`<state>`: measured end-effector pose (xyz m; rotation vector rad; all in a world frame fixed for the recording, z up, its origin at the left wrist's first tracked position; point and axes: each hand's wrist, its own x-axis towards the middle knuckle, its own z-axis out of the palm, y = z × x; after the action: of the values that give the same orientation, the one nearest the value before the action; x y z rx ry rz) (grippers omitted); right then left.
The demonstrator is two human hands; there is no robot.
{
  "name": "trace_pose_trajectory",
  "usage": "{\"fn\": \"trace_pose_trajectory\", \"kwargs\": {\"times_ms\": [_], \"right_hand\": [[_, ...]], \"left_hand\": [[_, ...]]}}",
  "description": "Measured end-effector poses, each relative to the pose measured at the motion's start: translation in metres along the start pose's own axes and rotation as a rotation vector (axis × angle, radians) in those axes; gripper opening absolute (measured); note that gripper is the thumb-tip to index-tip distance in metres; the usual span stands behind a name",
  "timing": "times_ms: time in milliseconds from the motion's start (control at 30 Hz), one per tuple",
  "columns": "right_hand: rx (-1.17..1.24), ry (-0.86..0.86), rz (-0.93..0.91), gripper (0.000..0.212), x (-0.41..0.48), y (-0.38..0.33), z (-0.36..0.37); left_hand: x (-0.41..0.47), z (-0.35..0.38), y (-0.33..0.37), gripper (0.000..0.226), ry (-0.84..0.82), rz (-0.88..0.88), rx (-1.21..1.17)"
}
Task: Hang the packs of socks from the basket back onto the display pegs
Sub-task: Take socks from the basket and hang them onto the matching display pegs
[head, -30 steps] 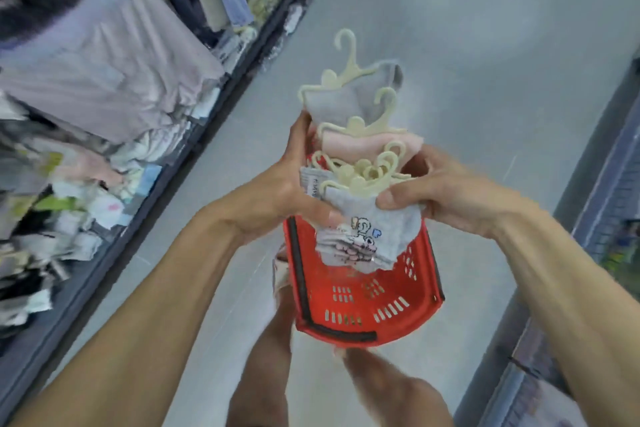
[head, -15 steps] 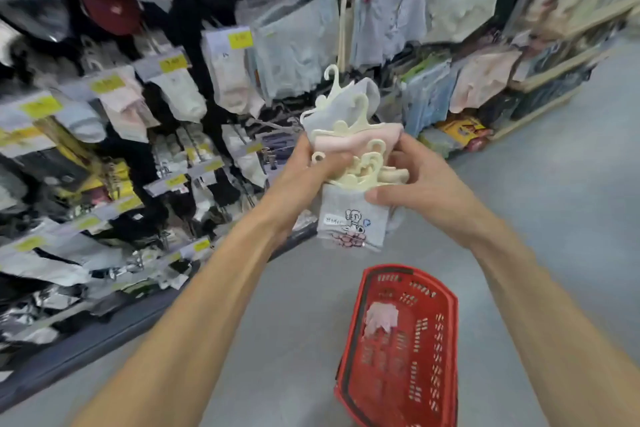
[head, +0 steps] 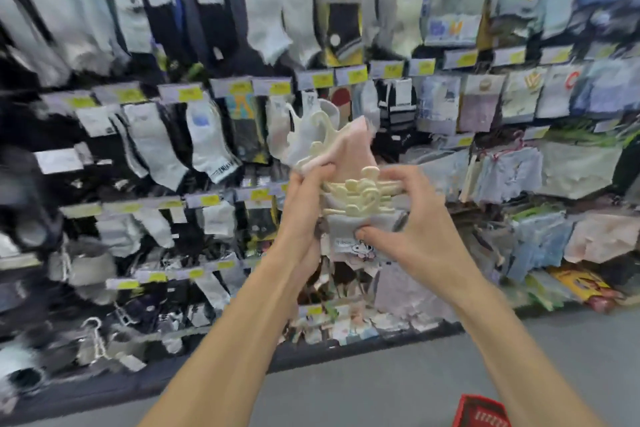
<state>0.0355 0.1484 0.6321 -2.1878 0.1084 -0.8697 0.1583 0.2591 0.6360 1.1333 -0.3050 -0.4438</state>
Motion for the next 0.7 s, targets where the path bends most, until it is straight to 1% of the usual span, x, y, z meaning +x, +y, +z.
{"fn": "trace_pose_trajectory", "kwargs": {"times_ms": [67,100,133,233,300,400,433,500,600,700], "right_hand": [[0.010,-0.063,-0.010,0.059,0.001,-0.025,0.010],[0.013,-0.087,-0.020,0.057,0.002,-0.037,0.015],[0.017,-0.103,-0.032,0.055,0.003,-0.049,0.018],[0.040,-0.140,-0.079,0.048,0.008,-0.084,0.027],[0.062,-0.165,-0.105,0.046,0.012,-0.105,0.033],[0.100,-0.187,-0.143,0.047,0.018,-0.132,0.040],[0.107,-0.208,-0.158,0.048,0.020,-0.140,0.043],[0.121,-0.258,-0.184,0.050,0.023,-0.156,0.048],[0.122,-0.324,-0.200,0.052,0.028,-0.175,0.053],[0.170,-0.387,-0.231,0.048,0.033,-0.187,0.054]], "left_hand": [[-0.018,-0.021,0.028,0.060,0.013,-0.031,0.029],[-0.026,-0.031,0.041,0.066,0.016,-0.040,0.038],[-0.033,-0.039,0.053,0.068,0.012,-0.041,0.057],[-0.048,-0.064,0.083,0.062,0.002,-0.021,0.102],[-0.057,-0.080,0.100,0.052,0.004,0.039,0.126],[-0.069,-0.101,0.127,0.017,0.001,0.153,0.171],[-0.073,-0.107,0.135,0.011,0.007,0.186,0.182],[-0.078,-0.119,0.152,0.013,0.016,0.261,0.208],[-0.081,-0.132,0.175,0.024,0.032,0.369,0.231],[-0.080,-0.145,0.193,0.028,0.073,0.431,0.210]]}}
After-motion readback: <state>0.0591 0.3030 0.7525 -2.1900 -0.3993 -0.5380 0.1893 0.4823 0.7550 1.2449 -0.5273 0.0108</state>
